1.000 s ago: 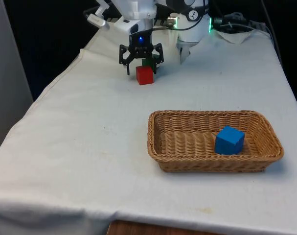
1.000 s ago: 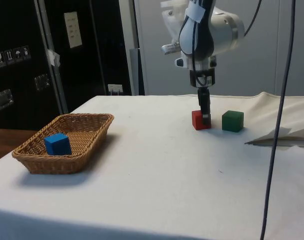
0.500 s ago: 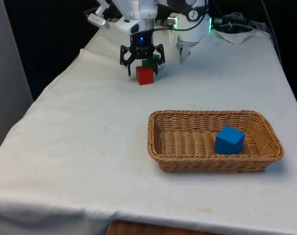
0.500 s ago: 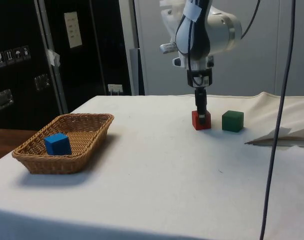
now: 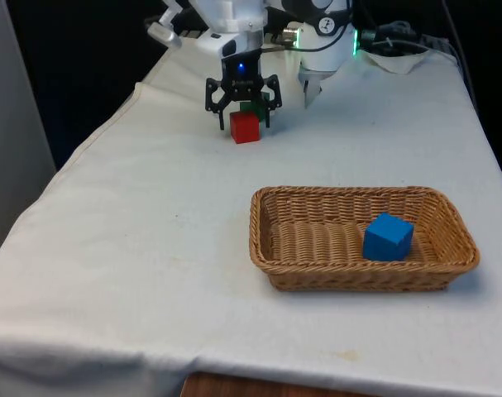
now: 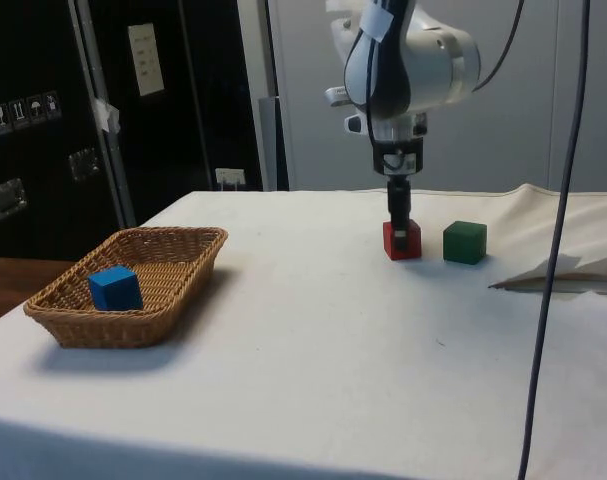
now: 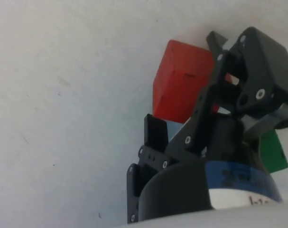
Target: Pick up exactly two blocks and place them into the basket.
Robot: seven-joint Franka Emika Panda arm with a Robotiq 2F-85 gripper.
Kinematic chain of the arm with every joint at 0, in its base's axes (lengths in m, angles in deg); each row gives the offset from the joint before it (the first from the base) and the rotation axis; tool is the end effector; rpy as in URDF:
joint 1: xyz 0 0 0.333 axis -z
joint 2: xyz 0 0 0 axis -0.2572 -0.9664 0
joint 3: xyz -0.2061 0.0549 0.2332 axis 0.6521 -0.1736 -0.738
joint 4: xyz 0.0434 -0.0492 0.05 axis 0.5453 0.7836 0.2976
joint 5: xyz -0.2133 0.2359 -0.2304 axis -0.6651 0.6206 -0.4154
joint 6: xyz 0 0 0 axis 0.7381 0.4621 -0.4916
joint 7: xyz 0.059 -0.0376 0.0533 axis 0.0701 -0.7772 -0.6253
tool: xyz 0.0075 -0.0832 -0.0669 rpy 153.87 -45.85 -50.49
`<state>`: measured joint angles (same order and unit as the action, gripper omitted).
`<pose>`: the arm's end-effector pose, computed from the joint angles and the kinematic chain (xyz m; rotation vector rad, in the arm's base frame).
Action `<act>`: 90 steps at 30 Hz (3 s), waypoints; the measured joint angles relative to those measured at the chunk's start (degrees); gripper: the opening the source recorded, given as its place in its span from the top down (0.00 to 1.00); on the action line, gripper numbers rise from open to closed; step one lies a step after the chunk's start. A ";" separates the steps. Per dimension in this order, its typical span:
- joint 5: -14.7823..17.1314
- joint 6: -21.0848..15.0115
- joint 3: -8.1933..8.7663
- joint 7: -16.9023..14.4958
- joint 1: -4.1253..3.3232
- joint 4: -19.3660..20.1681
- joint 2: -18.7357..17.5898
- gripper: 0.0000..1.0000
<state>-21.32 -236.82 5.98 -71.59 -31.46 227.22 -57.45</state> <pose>0.3908 -0.1530 0.1723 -3.1172 -0.3234 -0.0374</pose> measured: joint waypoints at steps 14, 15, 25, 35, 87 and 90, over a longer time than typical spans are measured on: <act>2.18 0.06 -0.17 -2.29 -0.06 0.17 -0.06 0.00; 2.18 0.06 -0.17 -2.41 -0.06 0.17 -0.11 0.00; 2.18 -0.11 -0.40 -2.92 -0.11 -0.23 -1.72 0.42; 2.18 -0.63 -0.63 -2.98 -0.11 -0.34 -2.18 0.96; -5.84 11.86 -1.49 7.56 -0.92 -13.92 5.84 0.96; -5.96 12.83 -1.83 8.19 -0.92 -15.53 5.50 0.96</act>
<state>-27.28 -223.98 4.14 -63.39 -32.38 211.69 -51.95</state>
